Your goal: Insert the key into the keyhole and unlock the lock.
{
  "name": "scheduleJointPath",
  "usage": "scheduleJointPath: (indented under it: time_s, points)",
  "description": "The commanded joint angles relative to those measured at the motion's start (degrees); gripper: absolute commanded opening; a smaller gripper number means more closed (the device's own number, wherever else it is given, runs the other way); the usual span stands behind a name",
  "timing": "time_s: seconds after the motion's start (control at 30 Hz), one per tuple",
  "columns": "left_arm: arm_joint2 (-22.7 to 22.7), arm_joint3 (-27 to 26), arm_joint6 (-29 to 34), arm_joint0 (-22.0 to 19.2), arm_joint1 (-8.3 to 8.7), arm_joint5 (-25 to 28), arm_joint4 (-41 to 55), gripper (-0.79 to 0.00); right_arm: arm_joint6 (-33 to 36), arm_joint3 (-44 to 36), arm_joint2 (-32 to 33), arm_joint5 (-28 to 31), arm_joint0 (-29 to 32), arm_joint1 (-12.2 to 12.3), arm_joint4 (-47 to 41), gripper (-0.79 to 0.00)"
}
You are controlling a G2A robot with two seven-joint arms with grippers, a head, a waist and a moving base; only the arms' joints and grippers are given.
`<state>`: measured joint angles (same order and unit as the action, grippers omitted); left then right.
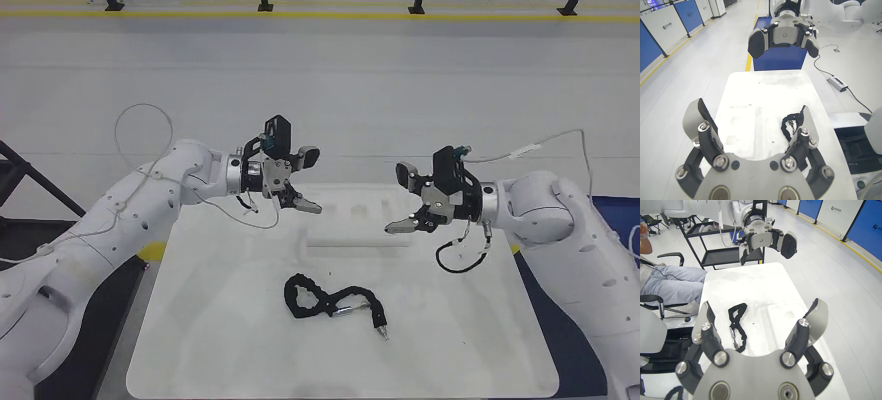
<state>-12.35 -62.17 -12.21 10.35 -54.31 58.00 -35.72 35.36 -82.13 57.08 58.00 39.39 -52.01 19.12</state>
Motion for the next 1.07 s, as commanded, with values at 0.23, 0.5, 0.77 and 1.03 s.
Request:
scheduleJointPath:
  time_s: [0.23,0.5,0.77,1.03]
  points:
    - [2.61,1.18,5.11,-4.56,-1.0,0.0,9.47,0.0,1.15,4.54,-2.45,0.0,-8.33,-0.67,-1.89,0.0]
    - [2.61,1.52,7.51,-4.35,-1.2,0.0,12.45,-0.001,0.9,5.47,-2.92,0.0,-9.53,-0.74,-1.78,-0.001]
    - [2.61,1.51,7.46,-4.36,-1.19,0.0,12.35,-0.001,0.91,5.45,-2.91,0.0,-9.51,-0.74,-1.78,-0.001]
    - [2.61,1.51,7.46,-4.36,-1.19,0.0,12.35,-0.001,0.91,5.45,-2.91,0.0,-9.51,-0.74,-1.78,-0.001]
